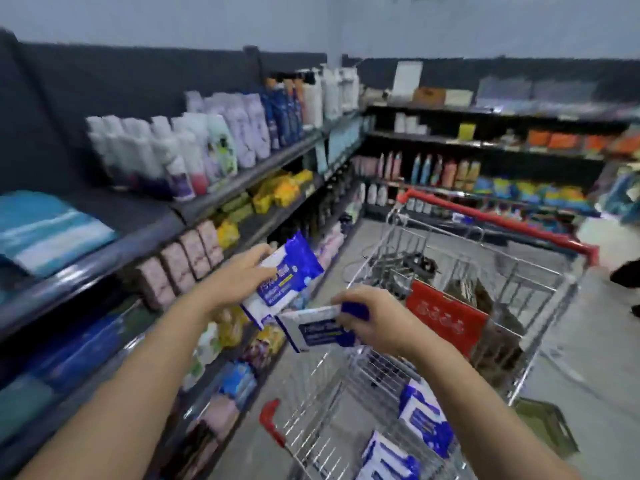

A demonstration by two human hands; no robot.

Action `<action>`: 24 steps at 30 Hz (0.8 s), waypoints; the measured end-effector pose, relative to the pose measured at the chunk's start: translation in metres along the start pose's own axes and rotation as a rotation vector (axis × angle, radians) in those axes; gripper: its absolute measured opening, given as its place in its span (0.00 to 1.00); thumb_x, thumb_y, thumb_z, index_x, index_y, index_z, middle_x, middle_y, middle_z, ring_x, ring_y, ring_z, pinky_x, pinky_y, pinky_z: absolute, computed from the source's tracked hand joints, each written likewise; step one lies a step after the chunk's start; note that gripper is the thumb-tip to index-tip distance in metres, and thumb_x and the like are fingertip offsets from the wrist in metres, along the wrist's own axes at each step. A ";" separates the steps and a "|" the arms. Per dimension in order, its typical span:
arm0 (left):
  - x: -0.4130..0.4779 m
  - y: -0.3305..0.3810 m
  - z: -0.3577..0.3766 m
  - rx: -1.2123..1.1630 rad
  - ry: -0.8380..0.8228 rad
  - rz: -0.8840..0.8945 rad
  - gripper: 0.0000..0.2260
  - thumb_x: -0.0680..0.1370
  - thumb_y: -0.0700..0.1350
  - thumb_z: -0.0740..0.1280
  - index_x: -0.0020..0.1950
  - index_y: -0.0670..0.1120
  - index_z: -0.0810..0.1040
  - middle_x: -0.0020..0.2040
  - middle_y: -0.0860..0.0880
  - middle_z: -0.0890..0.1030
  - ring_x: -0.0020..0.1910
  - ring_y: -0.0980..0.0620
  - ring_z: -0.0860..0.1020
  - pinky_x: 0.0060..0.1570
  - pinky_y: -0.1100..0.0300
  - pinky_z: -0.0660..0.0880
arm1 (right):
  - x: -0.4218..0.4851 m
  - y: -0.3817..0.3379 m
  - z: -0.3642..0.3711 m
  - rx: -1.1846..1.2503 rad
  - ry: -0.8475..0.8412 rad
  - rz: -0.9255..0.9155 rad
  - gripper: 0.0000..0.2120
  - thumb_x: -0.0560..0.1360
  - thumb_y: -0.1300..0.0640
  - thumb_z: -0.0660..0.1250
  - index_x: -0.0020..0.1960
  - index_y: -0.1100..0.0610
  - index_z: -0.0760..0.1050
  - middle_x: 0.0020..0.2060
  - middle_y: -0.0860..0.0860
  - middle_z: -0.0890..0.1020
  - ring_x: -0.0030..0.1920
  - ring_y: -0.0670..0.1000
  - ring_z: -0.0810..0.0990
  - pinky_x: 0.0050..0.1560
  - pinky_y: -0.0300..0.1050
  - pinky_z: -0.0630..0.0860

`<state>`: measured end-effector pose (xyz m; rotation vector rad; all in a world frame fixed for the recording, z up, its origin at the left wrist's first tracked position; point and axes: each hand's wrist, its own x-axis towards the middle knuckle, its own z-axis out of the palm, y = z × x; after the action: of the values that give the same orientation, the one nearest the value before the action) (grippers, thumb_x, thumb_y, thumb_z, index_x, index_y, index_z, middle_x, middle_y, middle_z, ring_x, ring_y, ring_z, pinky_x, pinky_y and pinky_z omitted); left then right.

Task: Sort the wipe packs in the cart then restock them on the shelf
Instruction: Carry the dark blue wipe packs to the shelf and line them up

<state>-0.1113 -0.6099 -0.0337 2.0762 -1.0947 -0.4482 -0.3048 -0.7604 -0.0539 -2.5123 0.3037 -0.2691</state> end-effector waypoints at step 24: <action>-0.543 -0.174 -0.365 0.329 0.414 -0.681 0.10 0.77 0.43 0.65 0.54 0.55 0.77 0.48 0.51 0.81 0.49 0.47 0.79 0.54 0.48 0.74 | 0.054 -0.519 0.272 0.494 -0.496 -0.745 0.11 0.74 0.66 0.68 0.45 0.50 0.76 0.41 0.43 0.81 0.40 0.37 0.78 0.43 0.32 0.74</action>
<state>-0.1096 0.0594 0.0646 2.6604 -0.2053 -0.1365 -0.1026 -0.2149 0.0327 -2.0049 -0.8097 0.0099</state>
